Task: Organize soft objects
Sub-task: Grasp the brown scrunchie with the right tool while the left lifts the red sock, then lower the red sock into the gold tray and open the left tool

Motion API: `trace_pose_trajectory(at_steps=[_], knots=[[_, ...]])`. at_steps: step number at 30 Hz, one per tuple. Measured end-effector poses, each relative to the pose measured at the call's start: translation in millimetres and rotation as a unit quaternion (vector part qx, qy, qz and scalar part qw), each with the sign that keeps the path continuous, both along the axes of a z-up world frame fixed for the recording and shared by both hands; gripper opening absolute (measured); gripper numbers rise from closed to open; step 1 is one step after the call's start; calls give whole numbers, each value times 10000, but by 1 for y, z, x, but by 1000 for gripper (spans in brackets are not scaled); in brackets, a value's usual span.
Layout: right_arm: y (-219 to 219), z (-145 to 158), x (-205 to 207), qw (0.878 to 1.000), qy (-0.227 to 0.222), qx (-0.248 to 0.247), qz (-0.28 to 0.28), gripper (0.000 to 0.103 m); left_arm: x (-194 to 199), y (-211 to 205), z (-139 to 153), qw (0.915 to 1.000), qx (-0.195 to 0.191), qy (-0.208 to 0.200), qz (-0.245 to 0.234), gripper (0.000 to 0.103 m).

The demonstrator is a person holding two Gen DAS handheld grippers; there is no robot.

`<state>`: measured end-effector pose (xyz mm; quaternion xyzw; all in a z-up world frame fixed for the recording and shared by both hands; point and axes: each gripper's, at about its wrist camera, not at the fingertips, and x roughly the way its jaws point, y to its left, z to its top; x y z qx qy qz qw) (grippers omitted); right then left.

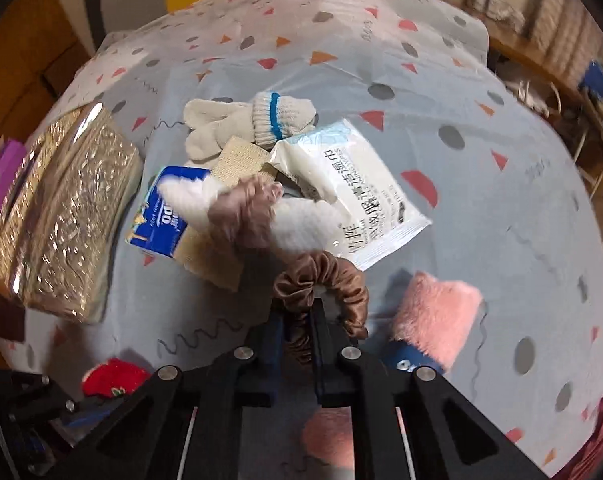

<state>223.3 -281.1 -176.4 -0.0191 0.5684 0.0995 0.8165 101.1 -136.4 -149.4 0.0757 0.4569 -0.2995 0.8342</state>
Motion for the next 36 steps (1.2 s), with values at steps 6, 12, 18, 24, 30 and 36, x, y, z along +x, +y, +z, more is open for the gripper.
trace_pose_trajectory(at_steps=[6,12,18,24,30,36], knots=[[-6,-22,5,9978,477,161,-440,10,13,1,41,9993,-321,-161,84,10],[-17,-28,10,9957,549,411,-618,11,57,16,88,9959,-689,-242,541,10],[-27,-26,6,9945,578,529,-694,11,104,58,130,9875,-711,-602,1271,10],[-24,-29,9,9948,568,494,-684,11,125,127,144,9723,-674,-811,2085,10],[-19,-29,11,9953,558,442,-663,11,103,211,131,9518,-670,-822,2879,10],[-19,-29,10,9956,558,393,-640,11,60,279,103,9271,-775,-630,3613,10]])
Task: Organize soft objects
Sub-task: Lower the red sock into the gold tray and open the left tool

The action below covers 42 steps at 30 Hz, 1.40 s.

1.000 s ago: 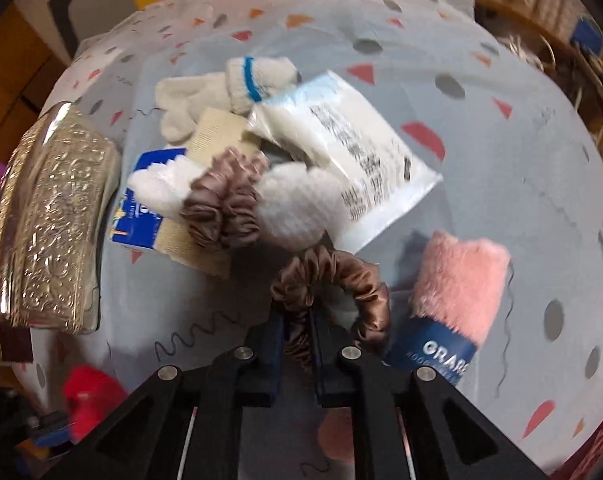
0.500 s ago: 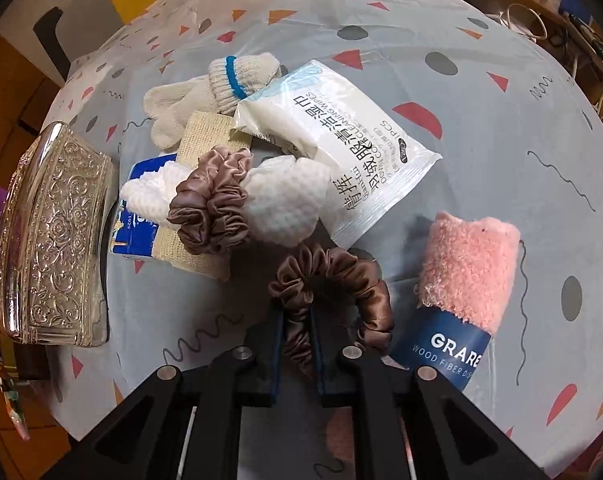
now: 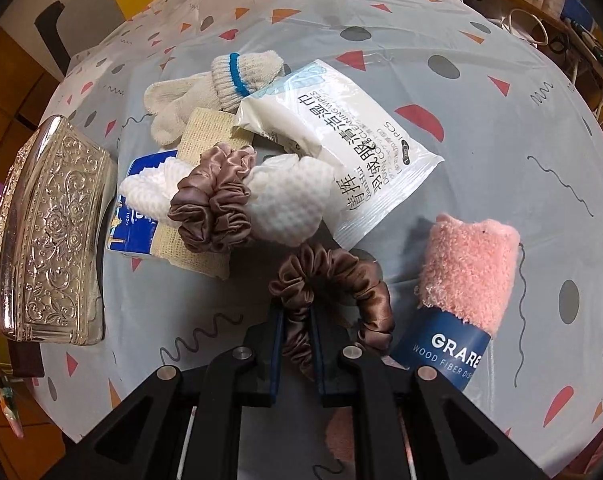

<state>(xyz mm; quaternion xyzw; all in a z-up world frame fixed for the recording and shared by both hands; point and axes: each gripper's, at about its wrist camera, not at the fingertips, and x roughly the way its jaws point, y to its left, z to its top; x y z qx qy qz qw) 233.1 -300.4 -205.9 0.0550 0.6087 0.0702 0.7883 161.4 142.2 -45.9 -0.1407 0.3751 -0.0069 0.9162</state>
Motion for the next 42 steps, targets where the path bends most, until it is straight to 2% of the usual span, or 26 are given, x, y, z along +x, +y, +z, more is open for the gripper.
trace_pose_trajectory(at_steps=[4,11,16,22,25,27,29,32,35,42], knots=[[-1,-1,0,10000,3,-16,8,11,-39,31,-19,9993,-65,89,351,10],[0,-1,-2,10000,-30,-85,-17,11,-86,45,-59,9965,-365,508,546,10],[3,-1,-3,9997,-98,-238,-33,12,-83,41,-90,9923,-461,972,609,10],[12,-1,-6,9987,-220,-452,-54,12,-63,39,-103,9915,-203,1050,744,12],[22,-1,-11,9974,-301,-648,-13,12,-59,41,-107,9903,-241,1105,809,26],[29,0,-14,9964,-346,-767,15,12,-63,39,-104,9912,-152,1018,836,46],[35,0,-16,9959,-366,-827,23,12,-68,37,-99,9923,-51,919,831,52],[41,1,-18,9960,-369,-815,-20,11,-77,32,-94,9937,111,814,761,56],[47,6,-22,9975,-353,-601,-121,10,-87,28,-86,9951,240,642,710,60],[59,42,-50,9970,-767,44,-96,10,-104,18,-75,9976,283,441,442,61]])
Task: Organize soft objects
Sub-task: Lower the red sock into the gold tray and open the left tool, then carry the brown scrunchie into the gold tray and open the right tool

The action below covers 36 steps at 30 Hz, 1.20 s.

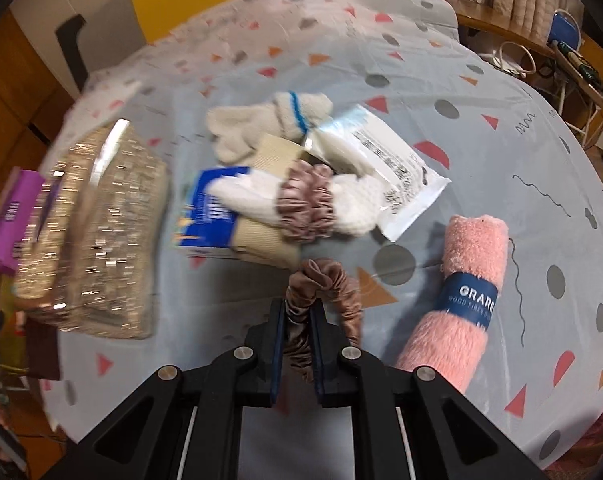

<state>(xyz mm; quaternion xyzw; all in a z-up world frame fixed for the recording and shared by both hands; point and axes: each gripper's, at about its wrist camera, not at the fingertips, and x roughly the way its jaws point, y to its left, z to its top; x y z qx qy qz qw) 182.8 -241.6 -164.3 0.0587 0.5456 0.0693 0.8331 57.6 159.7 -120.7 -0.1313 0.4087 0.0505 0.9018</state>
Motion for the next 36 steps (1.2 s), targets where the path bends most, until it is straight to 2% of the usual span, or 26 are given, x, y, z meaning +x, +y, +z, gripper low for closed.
trace_pose_trajectory(at_steps=[3,8,13,16,22,28,32,36], knots=[[5,14,-11,9995,-143,283,14,10,-3,-5,0,9999,-48,13,-98,61],[-3,41,-15,9985,-420,345,-117,10,-9,-12,1,9997,-86,-11,-227,61],[0,51,16,9978,-513,340,-251,10,-17,-13,4,9996,-71,-58,-278,61],[16,61,29,9974,-637,301,-166,10,-21,-11,4,9996,-58,-49,-262,61],[81,99,53,9922,-1107,412,388,10,-28,-4,3,9997,-77,-39,-224,62],[167,135,58,9790,-1510,603,1231,10,-34,5,3,9998,-134,-50,-148,62],[219,145,50,9688,-1481,965,1738,10,-37,11,4,9998,-156,-88,-95,62],[272,137,32,9535,-1132,1445,2390,11,-42,19,4,9997,-195,-110,17,62]])
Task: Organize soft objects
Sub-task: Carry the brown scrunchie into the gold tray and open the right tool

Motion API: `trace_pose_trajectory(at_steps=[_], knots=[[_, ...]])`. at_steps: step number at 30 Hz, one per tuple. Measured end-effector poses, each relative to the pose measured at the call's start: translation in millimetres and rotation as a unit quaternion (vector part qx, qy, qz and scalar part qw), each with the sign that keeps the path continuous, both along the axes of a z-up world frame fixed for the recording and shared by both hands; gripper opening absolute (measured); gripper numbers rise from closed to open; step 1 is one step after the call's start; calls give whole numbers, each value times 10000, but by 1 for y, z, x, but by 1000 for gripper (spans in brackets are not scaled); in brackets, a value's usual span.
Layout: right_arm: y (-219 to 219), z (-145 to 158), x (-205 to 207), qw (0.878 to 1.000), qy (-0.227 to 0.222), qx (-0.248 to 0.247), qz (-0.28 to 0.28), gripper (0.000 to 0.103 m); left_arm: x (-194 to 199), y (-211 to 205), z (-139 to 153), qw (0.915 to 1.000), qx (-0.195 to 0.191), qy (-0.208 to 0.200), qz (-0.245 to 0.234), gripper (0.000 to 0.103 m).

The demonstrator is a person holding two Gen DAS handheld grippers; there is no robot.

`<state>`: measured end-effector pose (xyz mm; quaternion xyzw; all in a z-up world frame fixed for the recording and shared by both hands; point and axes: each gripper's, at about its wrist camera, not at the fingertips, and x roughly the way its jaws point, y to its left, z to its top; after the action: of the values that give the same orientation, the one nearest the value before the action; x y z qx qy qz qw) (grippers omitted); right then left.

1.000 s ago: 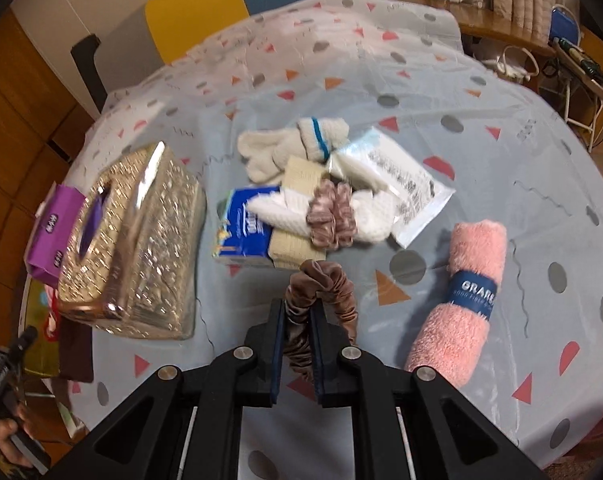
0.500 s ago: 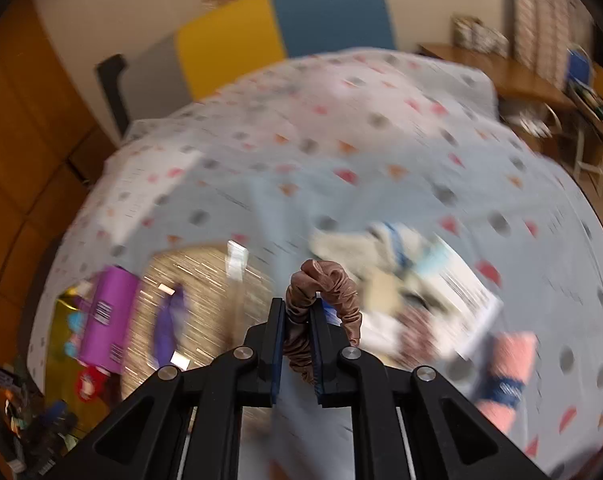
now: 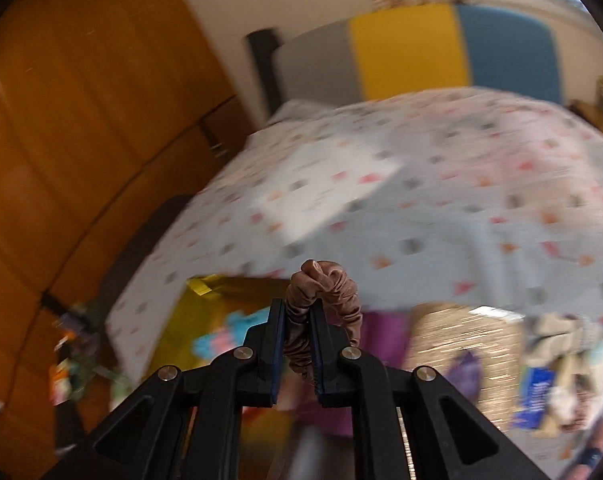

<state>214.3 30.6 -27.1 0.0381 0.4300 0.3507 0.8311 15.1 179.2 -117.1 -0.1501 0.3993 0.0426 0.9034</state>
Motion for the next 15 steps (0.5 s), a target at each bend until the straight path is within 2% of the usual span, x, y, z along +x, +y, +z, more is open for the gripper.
trace_pose_trajectory(at_steps=[4,8,10,13,15], knots=[[45,-28,-20,9976,424,-1,554,12,-4,9,-1,9999,-52,11,122,62],[69,-58,-33,9945,663,-297,756,13,-6,16,-3,9998,-74,31,197,62],[75,-71,-37,9927,815,-416,790,27,-7,18,-4,9997,-73,41,229,62],[77,-85,-41,9912,931,-509,787,30,-7,19,-4,9997,-65,30,236,62],[75,-88,-44,9919,841,-593,748,30,-7,19,-3,9997,-53,27,225,62]])
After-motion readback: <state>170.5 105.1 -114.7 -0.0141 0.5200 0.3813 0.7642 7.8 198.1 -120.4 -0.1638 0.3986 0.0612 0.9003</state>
